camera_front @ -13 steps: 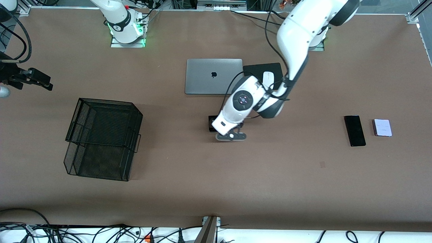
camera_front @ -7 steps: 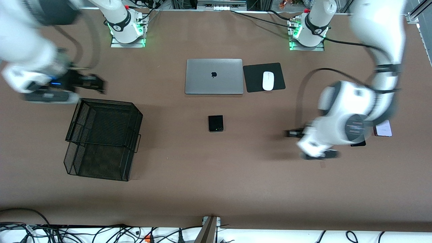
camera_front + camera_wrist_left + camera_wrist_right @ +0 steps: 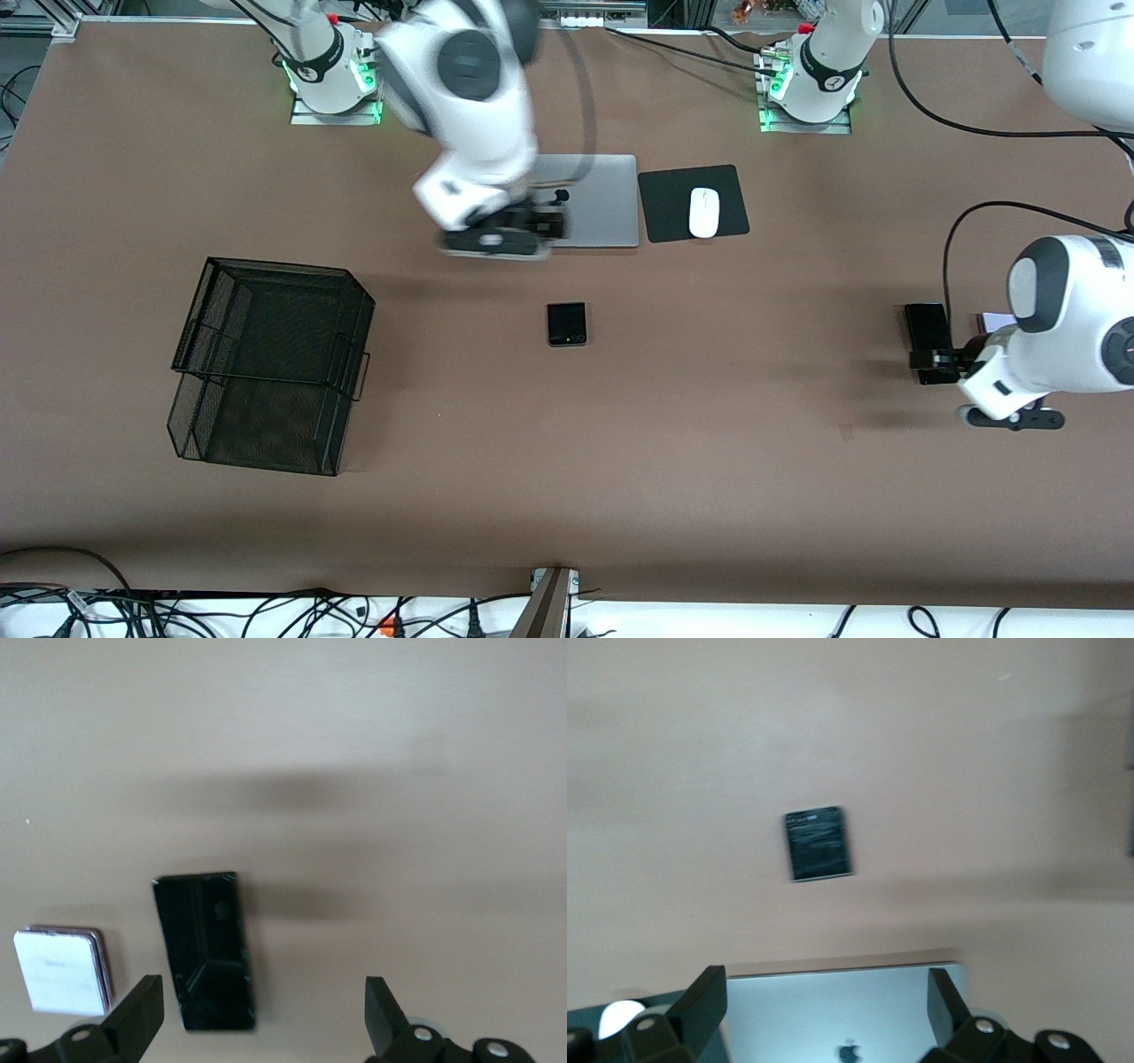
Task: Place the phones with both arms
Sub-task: 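Grasp the flip phone with the right gripper while the left grasps the large phone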
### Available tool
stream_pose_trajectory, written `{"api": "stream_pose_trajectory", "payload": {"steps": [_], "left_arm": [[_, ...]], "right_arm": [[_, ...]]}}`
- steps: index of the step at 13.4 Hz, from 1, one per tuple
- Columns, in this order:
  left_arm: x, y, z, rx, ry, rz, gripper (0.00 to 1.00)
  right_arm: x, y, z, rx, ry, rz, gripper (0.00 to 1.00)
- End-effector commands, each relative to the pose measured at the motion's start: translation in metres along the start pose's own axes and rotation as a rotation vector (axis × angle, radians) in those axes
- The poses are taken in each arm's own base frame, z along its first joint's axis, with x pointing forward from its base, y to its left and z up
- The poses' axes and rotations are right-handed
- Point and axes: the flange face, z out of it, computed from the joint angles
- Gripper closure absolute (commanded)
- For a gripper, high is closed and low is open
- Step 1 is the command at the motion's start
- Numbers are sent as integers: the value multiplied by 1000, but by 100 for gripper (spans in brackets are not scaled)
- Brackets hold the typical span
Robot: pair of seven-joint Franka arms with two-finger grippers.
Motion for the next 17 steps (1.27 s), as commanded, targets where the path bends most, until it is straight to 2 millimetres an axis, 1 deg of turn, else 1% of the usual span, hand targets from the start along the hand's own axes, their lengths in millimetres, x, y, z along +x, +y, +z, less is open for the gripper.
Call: {"api": "stream_pose_trajectory", "payload": {"steps": [1, 3, 5, 6, 8, 9, 10, 11, 12, 13, 15, 16, 17], "left_arm": [[-26, -12, 50, -5, 47, 19, 0], [-40, -19, 73, -15, 66, 12, 0], [-56, -49, 97, -37, 57, -38, 0], [-60, -53, 105, -46, 46, -47, 0], [-60, -55, 108, -49, 42, -49, 0], [-61, -55, 115, -54, 32, -51, 0], [-63, -60, 123, -61, 21, -59, 0], [-64, -61, 130, -71, 12, -65, 0], [-64, -62, 131, -77, 11, -71, 0], [-64, -61, 132, -77, 9, -72, 0], [-64, -61, 138, -82, 1, -70, 0], [-63, -60, 139, -84, 0, -70, 2], [-62, -59, 140, -84, 0, -70, 20]], "right_arm": [[4, -47, 49, 20, 34, 29, 0], [8, -51, 96, 10, 32, 34, 0], [18, -41, 136, -22, 17, 41, 0], [22, -40, 150, -14, 25, 42, 0], [21, -34, 178, -23, 49, 21, 0], [25, -27, 189, -25, 50, 24, 0], [26, -25, 201, -26, 51, 24, 0], [25, -23, 216, -30, 47, 23, 0], [23, -23, 230, -32, 45, 20, 0], [22, -23, 239, -31, 44, 19, 0], [18, -25, 247, -22, 47, 16, 0], [17, -25, 252, -23, 46, 14, 0], [16, -25, 256, -20, 47, 15, 0]]}}
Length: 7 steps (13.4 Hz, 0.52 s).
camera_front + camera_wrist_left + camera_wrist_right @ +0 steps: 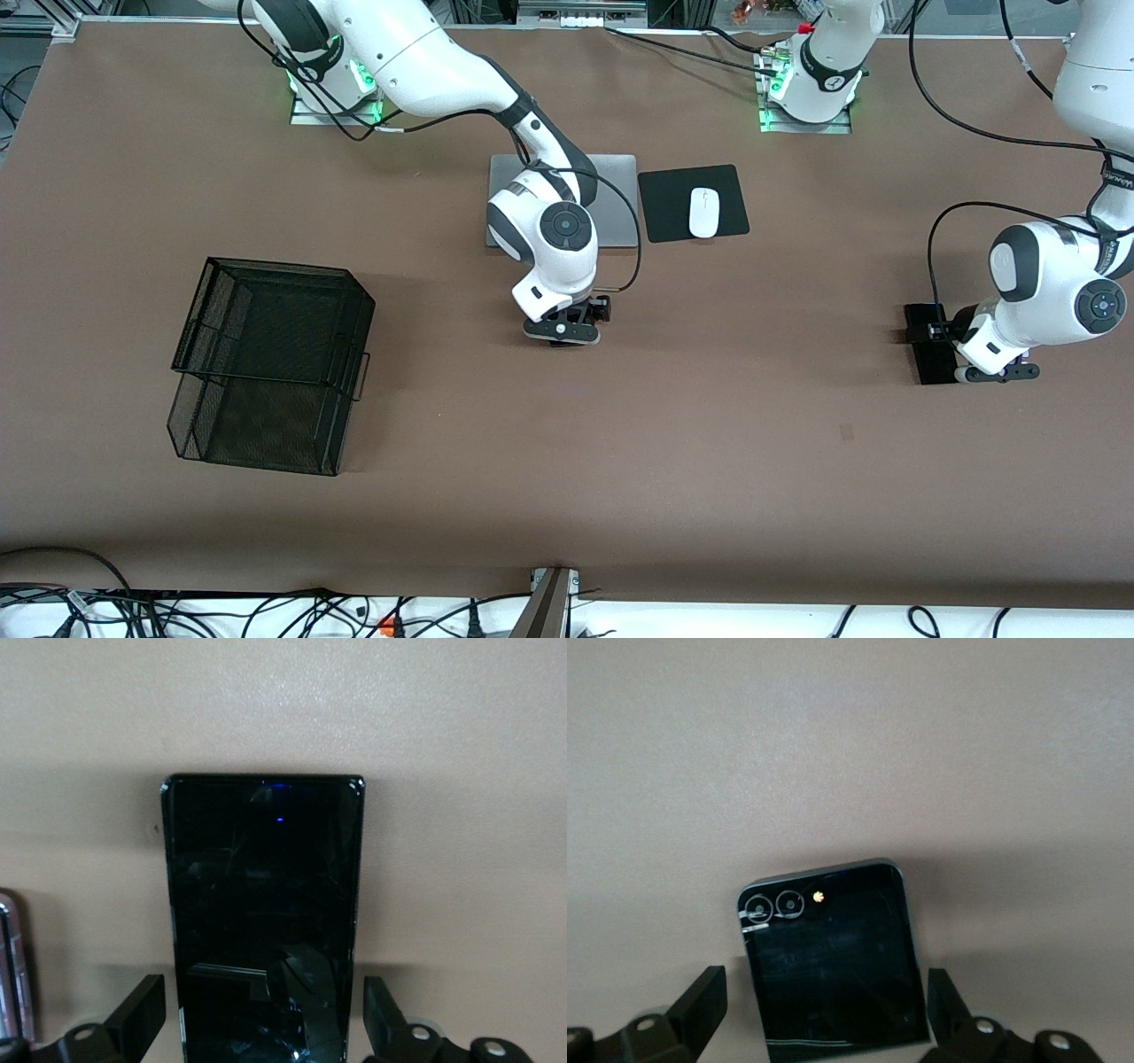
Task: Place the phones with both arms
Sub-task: 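Grasp the flip phone with the right gripper while the left grasps the large phone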
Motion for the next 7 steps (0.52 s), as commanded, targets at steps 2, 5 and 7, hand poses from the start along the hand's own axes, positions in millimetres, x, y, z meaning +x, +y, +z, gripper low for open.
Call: {"api": "stream_pose_trajectory", "payload": {"steps": [2, 5, 7], "left_arm": [[3, 3, -3, -4, 14, 10, 79], [6, 17, -16, -5, 14, 27, 89], [15, 31, -46, -8, -33, 38, 88]], "right_arm": [[-4, -1, 7, 4, 10, -14, 0], [-5, -1, 6, 4, 7, -12, 61], [-3, -3, -3, 10, 15, -21, 80]]}}
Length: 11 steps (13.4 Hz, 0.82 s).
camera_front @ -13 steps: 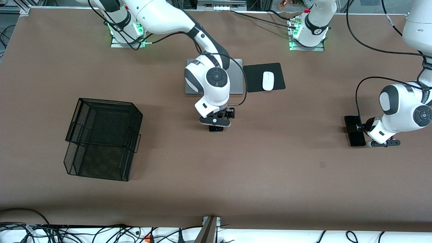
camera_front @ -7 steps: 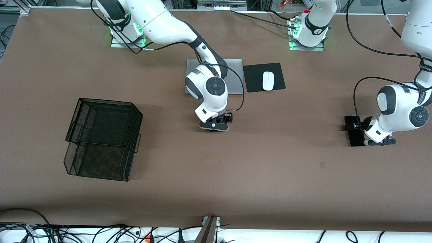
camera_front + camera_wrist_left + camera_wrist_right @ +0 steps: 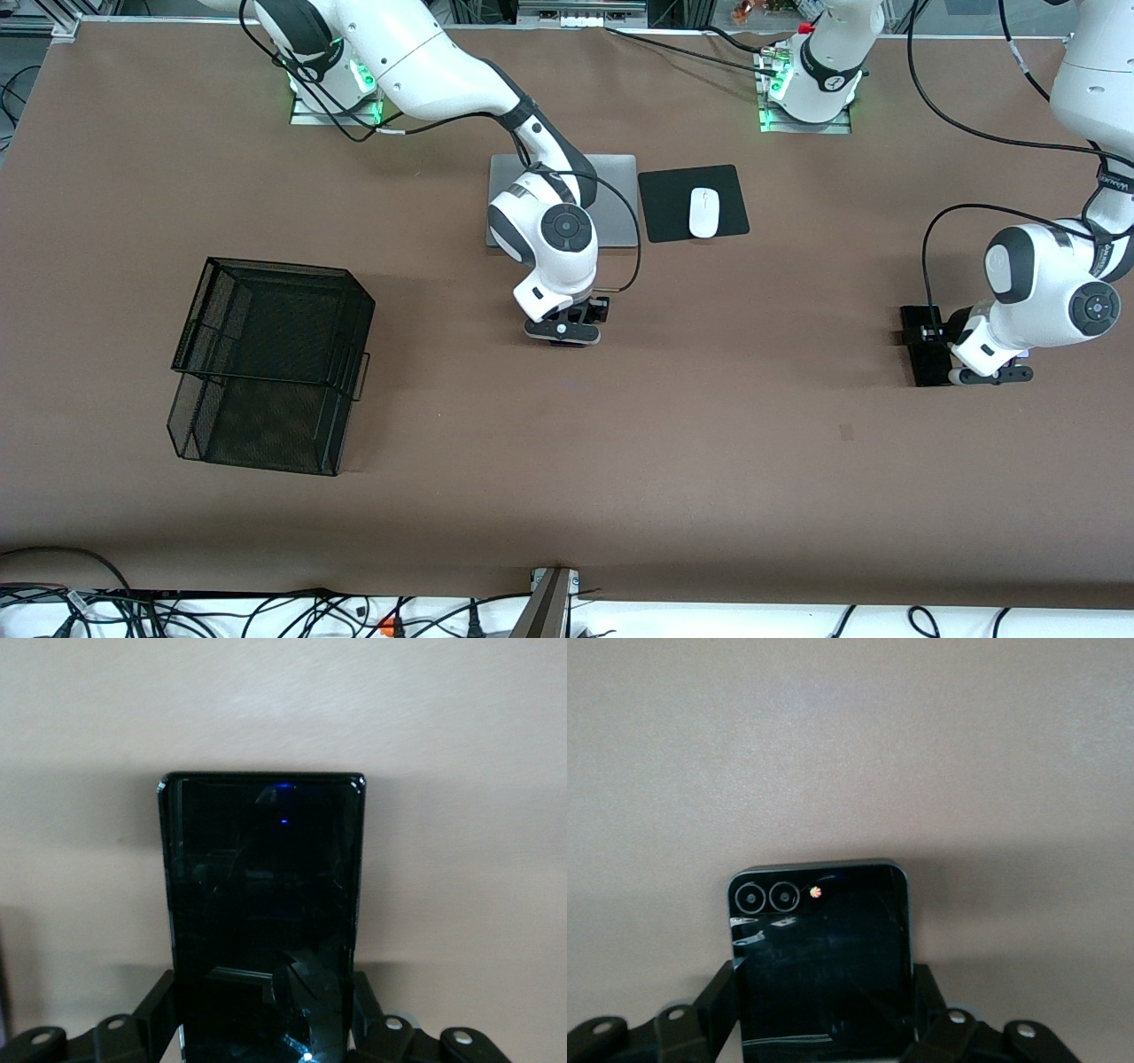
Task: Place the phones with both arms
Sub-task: 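Put the flip phone in the basket while the left gripper sets down the large phone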
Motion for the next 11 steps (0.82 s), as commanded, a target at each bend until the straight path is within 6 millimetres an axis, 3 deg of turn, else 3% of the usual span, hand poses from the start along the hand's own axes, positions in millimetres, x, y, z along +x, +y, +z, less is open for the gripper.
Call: {"api": "stream_pose_trajectory", "payload": {"steps": [1, 3, 4, 6, 9, 11], "left_arm": [[16, 23, -59, -4, -61, 11, 88], [24, 50, -98, -15, -131, -9, 88], [27, 68, -116, -7, -154, -18, 88], [28, 121, -136, 13, -203, -16, 88], [26, 188, -162, -15, -221, -50, 87], [17, 268, -167, -17, -219, 24, 86]], "right_arm": [[3, -3, -20, 12, 16, -17, 80], [13, 3, -73, -2, -1, 2, 80], [23, 13, -101, -17, -13, 18, 80], [49, 47, -161, -37, -34, 20, 80], [94, 130, -222, -95, -102, -4, 80], [125, 207, -243, -107, -143, -10, 80]]}}
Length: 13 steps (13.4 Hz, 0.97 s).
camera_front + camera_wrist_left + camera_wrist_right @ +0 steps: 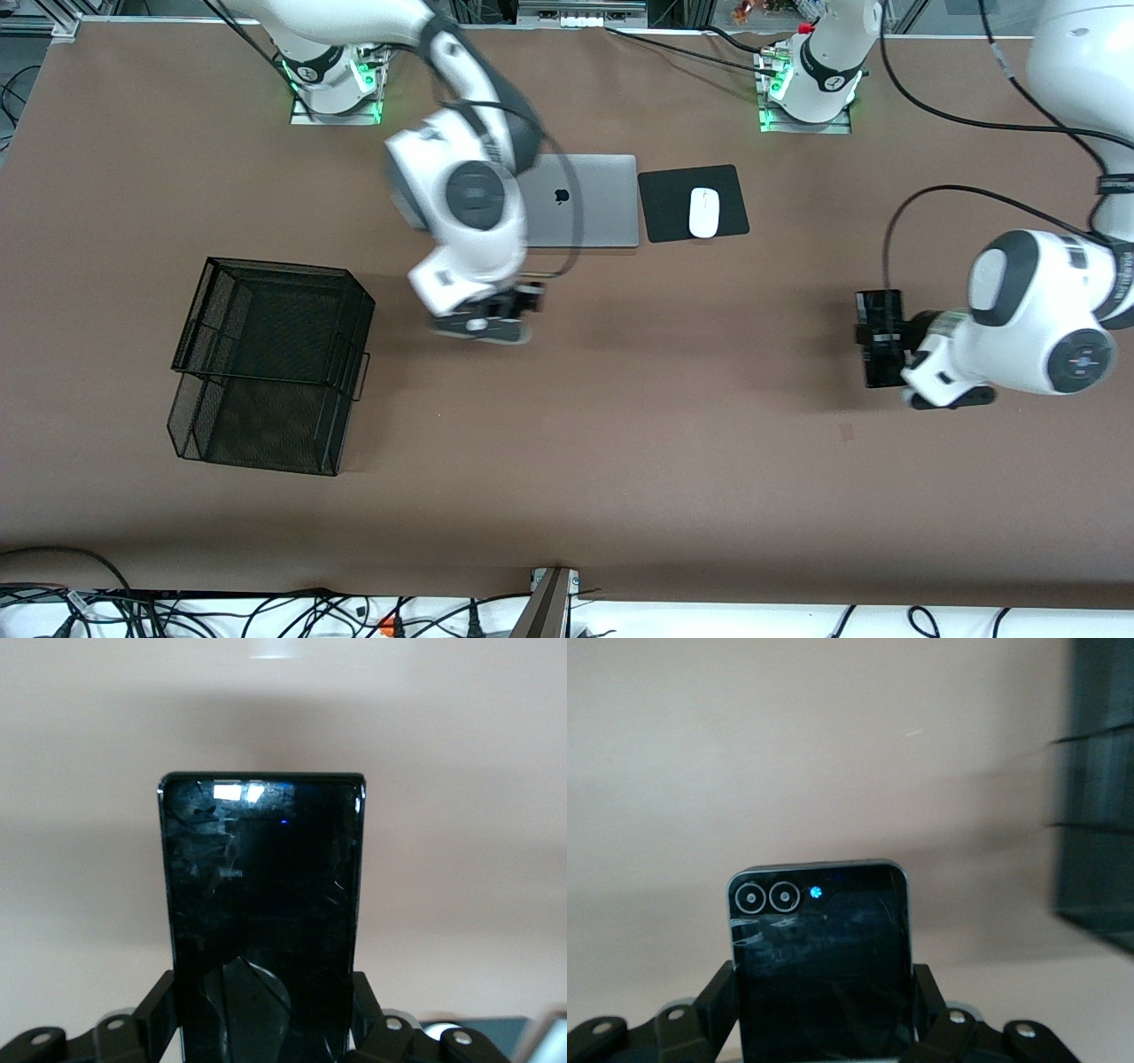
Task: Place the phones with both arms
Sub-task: 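Put the flip phone in the basket while the left gripper sets down the large phone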
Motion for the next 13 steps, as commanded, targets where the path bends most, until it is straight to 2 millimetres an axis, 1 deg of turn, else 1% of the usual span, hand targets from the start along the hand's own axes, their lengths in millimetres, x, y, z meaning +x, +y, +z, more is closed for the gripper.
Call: {"api": "stream_pose_trajectory", "payload": {"steps": [1, 2, 3, 4, 5, 6, 7, 8, 9, 10, 11, 12, 13], "left_arm": [[-14, 102, 7, 2, -35, 32, 84], [-18, 148, 33, 10, -67, 30, 84], [-19, 191, 43, 2, -22, 45, 84], [-23, 231, 60, -11, 17, 84, 83], [-24, 262, 76, -37, 55, 117, 83], [-33, 301, 95, -56, 94, 159, 83], [-42, 336, 116, -75, 131, 169, 81], [-50, 366, 137, -105, 169, 134, 79], [-55, 388, 146, -149, 219, 96, 79], [-69, 411, 161, -174, 246, 74, 78], [-77, 425, 178, -175, 250, 59, 75], [-84, 435, 192, -173, 244, 53, 72], [-86, 437, 200, -165, 237, 48, 51]], "right_arm": [[25, 112, -9, -2, -62, -19, 80], [31, 157, -1, -8, -79, -24, 80], [37, 202, 4, -2, -73, -37, 80], [41, 241, 17, 1, -65, -63, 80], [44, 276, 30, 0, -50, -83, 80], [49, 306, 45, 1, -47, -82, 80], [51, 327, 61, 9, -56, -81, 80], [53, 343, 76, 5, -60, -69, 80], [54, 356, 91, -1, -70, -50, 80], [56, 364, 101, -5, -83, -35, 80], [57, 367, 111, -11, -96, -28, 79], [60, 376, 119, -15, -107, -13, 69], [63, 384, 124, -18, -115, 4, 48]]}}
